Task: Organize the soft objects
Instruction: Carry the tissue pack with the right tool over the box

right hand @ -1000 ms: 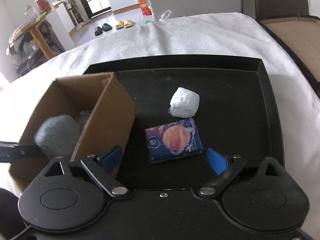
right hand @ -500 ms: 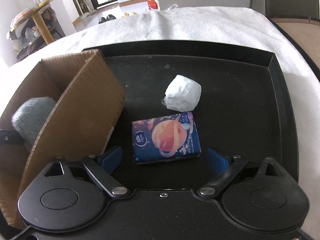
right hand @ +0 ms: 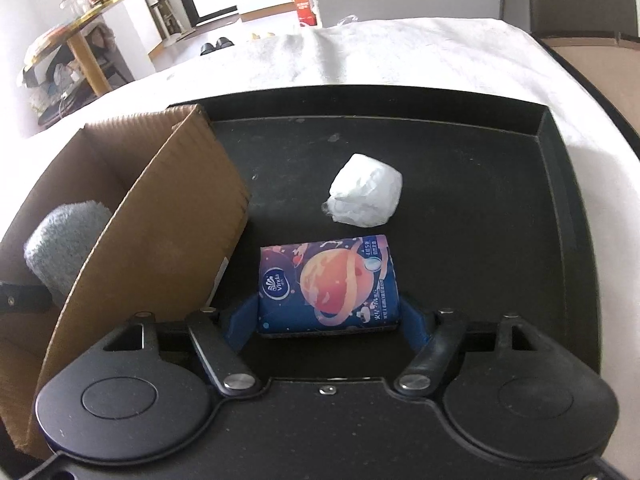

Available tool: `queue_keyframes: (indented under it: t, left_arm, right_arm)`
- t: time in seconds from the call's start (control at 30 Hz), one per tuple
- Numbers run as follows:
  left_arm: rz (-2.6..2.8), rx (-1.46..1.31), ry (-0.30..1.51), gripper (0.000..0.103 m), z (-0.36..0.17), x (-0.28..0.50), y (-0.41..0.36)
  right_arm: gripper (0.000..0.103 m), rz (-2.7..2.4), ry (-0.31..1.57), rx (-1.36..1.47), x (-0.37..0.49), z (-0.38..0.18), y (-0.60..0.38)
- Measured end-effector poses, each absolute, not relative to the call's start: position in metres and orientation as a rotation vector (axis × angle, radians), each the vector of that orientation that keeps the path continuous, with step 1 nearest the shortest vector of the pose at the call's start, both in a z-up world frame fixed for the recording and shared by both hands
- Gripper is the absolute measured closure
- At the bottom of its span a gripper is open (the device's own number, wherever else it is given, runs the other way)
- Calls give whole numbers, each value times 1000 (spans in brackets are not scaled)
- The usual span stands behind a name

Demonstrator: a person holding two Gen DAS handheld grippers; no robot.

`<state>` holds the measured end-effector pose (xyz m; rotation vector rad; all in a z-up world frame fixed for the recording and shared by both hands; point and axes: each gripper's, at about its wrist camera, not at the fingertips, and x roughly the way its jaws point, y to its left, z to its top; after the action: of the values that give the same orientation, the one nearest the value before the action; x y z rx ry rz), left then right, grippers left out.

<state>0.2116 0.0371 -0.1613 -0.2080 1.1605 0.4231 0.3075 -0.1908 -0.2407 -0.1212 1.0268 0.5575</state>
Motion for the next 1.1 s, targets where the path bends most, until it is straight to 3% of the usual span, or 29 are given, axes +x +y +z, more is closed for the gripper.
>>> queue_keyframes:
  t: [0.77, 1.1]
  left_arm:
    - [345, -256, 1080, 40, -122, 181, 48]
    - [310, -270, 1067, 46, -119, 169, 52]
  right_arm:
    - [32, 530, 966, -106, 285, -169, -195]
    - [33, 566, 933, -122, 263, -141, -173]
